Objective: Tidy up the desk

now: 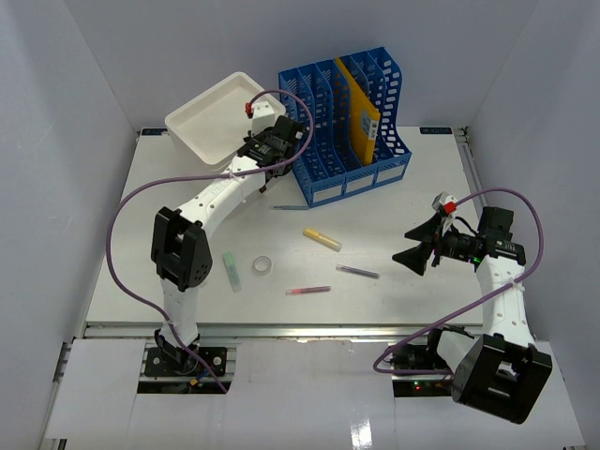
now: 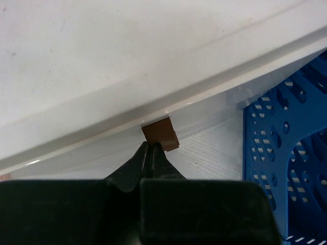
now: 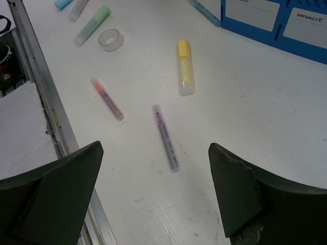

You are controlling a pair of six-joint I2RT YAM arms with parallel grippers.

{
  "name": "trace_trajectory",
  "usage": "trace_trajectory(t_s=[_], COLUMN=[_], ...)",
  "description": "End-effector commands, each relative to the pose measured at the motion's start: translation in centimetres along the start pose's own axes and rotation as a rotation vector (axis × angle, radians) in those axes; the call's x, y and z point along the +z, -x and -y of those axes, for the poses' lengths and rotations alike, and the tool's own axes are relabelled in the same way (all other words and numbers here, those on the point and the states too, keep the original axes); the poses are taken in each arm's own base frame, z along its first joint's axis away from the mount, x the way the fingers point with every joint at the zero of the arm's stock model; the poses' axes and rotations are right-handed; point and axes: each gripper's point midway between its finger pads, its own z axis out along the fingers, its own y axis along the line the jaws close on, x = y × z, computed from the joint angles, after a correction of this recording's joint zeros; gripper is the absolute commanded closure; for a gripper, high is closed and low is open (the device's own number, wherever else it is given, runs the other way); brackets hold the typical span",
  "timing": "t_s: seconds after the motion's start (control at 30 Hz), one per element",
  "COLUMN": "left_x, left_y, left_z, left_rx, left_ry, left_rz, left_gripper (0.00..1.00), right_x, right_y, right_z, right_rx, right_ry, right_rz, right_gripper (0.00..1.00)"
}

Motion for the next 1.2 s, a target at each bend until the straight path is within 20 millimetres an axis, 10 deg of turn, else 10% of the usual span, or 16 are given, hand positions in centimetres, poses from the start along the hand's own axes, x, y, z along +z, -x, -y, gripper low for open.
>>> trace_trajectory(t_s=[0.0, 0.2, 0.53, 0.7, 1.17], left_x=[-2.3, -2.0, -3.6, -3.4, -0.5], left_y=[1.9, 1.5, 0.7, 1.1, 2.8], left_z=[-0.4, 0.3, 0.7, 0.2, 0.6], left_rx=[-0.061, -0.074, -0.082, -0.085, -0.044], left_ry=[-0.036, -0.041, -0.060, -0.019, 0.061], left_rz=[0.016, 0.001, 0.004, 0.037, 0.079], left_gripper=[0.80, 1.00, 0.99, 0.46, 0.33], right_x=[0.0, -0.1, -0.1, -0.1, -0.1], right_y=[0.3, 0.3, 0.3, 0.2, 0.2], right_z=[-0.2, -0.1, -0.1, -0.1, 0.0], right_rx=[-0.016, -0.018, -0.014, -0.015, -0.012], right_ry=[0.009, 0.002, 0.004, 0.004, 0.004], right_rz=[0.020, 0.018, 0.021, 0.021, 0.019], right_gripper=[0.10, 0.10, 0.10, 0.10, 0.10])
